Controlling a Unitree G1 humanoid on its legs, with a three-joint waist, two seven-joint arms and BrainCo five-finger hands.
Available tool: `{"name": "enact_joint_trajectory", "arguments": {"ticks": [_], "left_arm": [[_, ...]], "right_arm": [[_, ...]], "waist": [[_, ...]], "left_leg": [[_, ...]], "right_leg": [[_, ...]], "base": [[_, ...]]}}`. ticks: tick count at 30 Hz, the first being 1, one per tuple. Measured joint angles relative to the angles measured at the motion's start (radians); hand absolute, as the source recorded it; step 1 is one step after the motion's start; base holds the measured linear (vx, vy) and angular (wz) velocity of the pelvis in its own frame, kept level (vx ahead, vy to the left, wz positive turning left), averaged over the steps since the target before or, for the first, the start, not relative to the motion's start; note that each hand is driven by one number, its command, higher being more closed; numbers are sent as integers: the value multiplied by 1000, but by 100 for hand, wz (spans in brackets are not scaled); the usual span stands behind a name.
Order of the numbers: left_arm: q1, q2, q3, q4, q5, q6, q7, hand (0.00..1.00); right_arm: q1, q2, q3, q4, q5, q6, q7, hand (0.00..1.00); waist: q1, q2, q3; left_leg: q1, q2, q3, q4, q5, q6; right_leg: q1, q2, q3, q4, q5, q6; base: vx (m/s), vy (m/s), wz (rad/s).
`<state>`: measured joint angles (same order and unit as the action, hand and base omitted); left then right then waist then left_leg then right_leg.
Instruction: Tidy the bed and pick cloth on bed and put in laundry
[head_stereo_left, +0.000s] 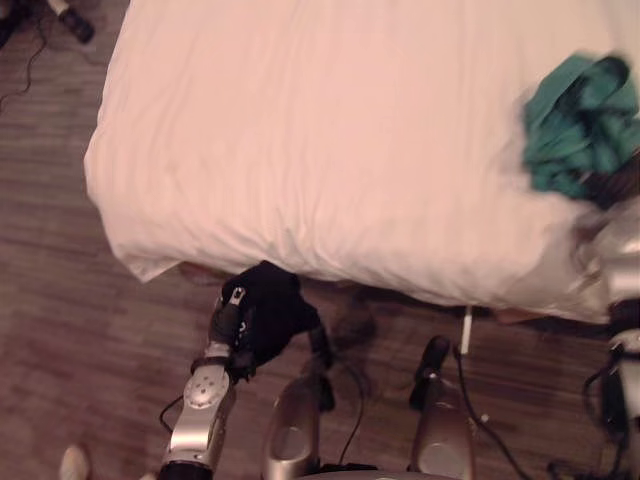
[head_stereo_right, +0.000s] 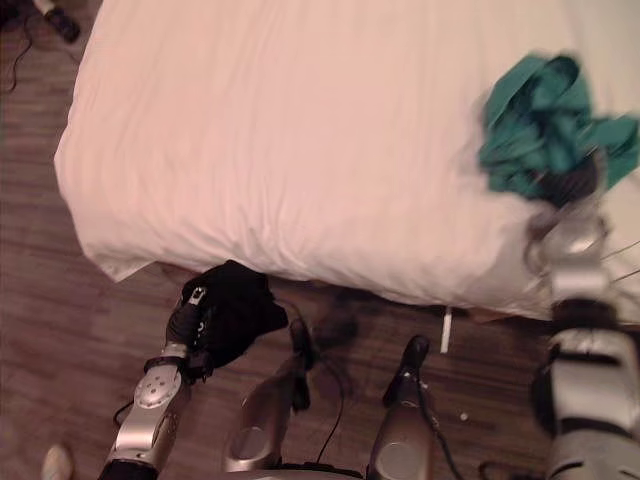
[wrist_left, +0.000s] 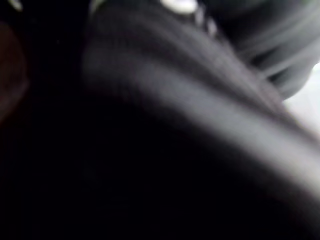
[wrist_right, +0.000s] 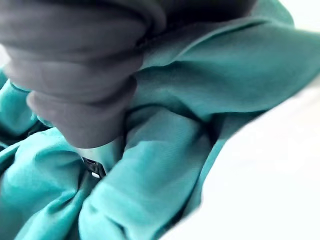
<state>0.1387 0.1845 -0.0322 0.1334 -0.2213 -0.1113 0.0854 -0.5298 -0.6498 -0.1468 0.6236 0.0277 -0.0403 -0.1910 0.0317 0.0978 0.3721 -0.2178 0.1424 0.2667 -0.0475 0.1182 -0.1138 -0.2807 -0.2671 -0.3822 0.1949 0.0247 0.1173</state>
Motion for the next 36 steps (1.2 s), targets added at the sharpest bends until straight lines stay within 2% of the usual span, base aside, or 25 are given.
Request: {"name": "enact_joint_trajectory", "arguments": {"ticks": [1,2,3,5,7,8,9,12,15,18,19,21,22,23,24,25,26,27,28,31,32,33,34,35,36], "left_arm": [[8,0,4,30,15,14,-13,100],[10,0,6,43,23,21,-18,100],[11,0,7,74,42,37,-22,100],[14,-3,15,92,60,56,-30,100],[16,-8,27,114,68,71,-40,100],[21,-9,29,114,67,74,-41,100],[22,-21,31,114,67,84,-41,100],[64,-66,38,113,67,87,-42,100],[129,-109,37,114,67,92,-43,100],[166,-145,46,115,64,92,-31,100],[166,-157,48,119,59,92,-13,100],[165,-178,71,123,41,92,13,100],[166,-186,92,127,25,92,33,100],[164,-191,105,130,18,92,42,100],[156,-191,121,142,18,93,55,100],[134,-186,127,154,18,92,70,100],[126,-187,130,154,18,90,73,100],[125,-191,132,154,17,88,77,100],[146,-192,121,147,18,85,89,100],[156,-192,122,145,18,87,91,100],[139,-193,115,149,19,88,89,100],[123,-205,115,150,19,92,88,100],[130,-218,114,153,22,100,89,100],[123,-219,110,153,28,109,89,100],[121,-218,103,149,33,108,90,100]], "right_arm": [[135,119,-39,-87,17,-9,20,100],[179,160,-51,-114,22,-14,25,100],[288,262,-70,-171,26,-21,42,100],[415,377,-72,-217,43,-25,63,100],[534,487,-72,-251,45,-20,82,100],[592,528,-72,-271,47,-20,97,100],[665,571,-72,-296,51,-18,110,100],[778,621,-70,-300,51,-9,140,100],[854,644,-55,-304,41,2,147,100],[862,644,-15,-304,25,12,138,100],[857,643,-3,-301,19,12,121,100],[835,642,6,-291,18,13,93,100],[821,641,8,-291,19,14,71,100],[815,640,7,-291,18,15,57,100],[806,642,-2,-291,19,19,38,100],[805,638,-14,-290,18,20,9,100],[804,625,-17,-290,18,22,-5,100],[806,602,-23,-292,18,26,-23,100],[838,586,-44,-293,17,29,-51,100],[882,590,-83,-297,9,35,-73,100],[883,596,-92,-297,9,56,-73,100],[885,602,-90,-314,4,62,-68,100],[881,601,-85,-324,-2,64,-61,100],[869,609,-74,-327,-3,67,-53,100],[853,609,-47,-332,-5,67,-41,100]], "waist": [[-17,-34,-33],[-19,-46,-45],[-25,-79,-80],[-36,-116,-111],[-54,-144,-141],[-66,-149,-151],[-91,-145,-154],[-99,-135,-177],[-100,-109,-214],[-76,-89,-237],[-69,-83,-244],[-69,-74,-250],[-64,-70,-252],[-66,-67,-253],[-67,-69,-253],[-71,-79,-248],[-67,-84,-242],[-60,-50,-249],[-65,-39,-251],[-72,-49,-254],[-78,-75,-255],[-73,-78,-247],[-76,-61,-247],[-76,-67,-245],[-78,-67,-245]], "left_leg": [[41,1,14,-20,0,0],[56,1,21,-26,0,0],[87,-1,47,-30,-3,-4],[125,-3,66,-31,-12,-16],[160,-7,66,-30,-21,-21],[165,-8,55,-23,-36,-11],[168,-8,24,-12,-41,-5],[205,-12,7,-16,-45,-1],[213,-13,-19,-22,-48,-5],[193,-13,-48,-23,-47,-4],[159,-16,-87,-7,-50,0],[95,-25,-165,32,-44,5],[48,-38,-187,36,-22,48],[35,-44,-170,19,-40,140],[34,-37,-58,1,-88,277],[31,-10,156,51,-142,351],[20,17,246,107,-146,337],[18,58,360,176,-144,340],[21,85,429,195,-81,283],[-18,33,427,192,-97,217],[-35,-12,424,201,-157,175],[-62,-6,405,316,-215,220],[-68,-10,355,321,-181,233],[-63,-50,287,311,-185,237],[-62,-78,230,300,-183,235]], "right_leg": [[35,6,1,-14,-3,3],[47,6,2,-18,-5,4],[70,7,9,-26,-8,7],[99,5,26,-26,-16,16],[124,7,62,-20,-35,6],[128,27,140,-13,-76,-1],[143,80,277,-2,-124,-5],[164,128,412,40,-172,-15],[181,126,387,47,-184,-11],[188,124,362,44,-190,-12],[188,124,344,46,-202,-2],[189,122,282,56,-213,-15],[192,112,215,72,-212,-34],[202,104,169,71,-205,-56],[237,88,89,45,-186,-90],[315,61,-20,-11,-166,-94],[337,56,-64,-12,-169,-90],[369,62,-132,-7,-172,-85],[415,58,-236,13,-194,-59],[460,23,-384,15,-218,-24],[467,-19,-471,31,-222,-22],[463,-59,-507,134,-226,-17],[449,-104,-503,288,-222,-27],[410,-164,-448,451,-196,-98],[357,-174,-362,569,-219,-178]], "base": [[105,-13,-11],[159,2,-17],[108,8,-16],[122,9,-19],[103,6,-8],[39,-22,33],[43,-60,49],[32,-59,24],[21,-35,17],[-23,-23,33],[-44,-25,77],[4,-21,142],[8,-12,175],[-1,-8,202],[29,4,258],[79,27,262],[106,68,244],[113,103,208],[97,78,199],[52,105,170],[153,246,181],[181,262,210],[175,248,199],[145,212,198],[132,196,203]]}}
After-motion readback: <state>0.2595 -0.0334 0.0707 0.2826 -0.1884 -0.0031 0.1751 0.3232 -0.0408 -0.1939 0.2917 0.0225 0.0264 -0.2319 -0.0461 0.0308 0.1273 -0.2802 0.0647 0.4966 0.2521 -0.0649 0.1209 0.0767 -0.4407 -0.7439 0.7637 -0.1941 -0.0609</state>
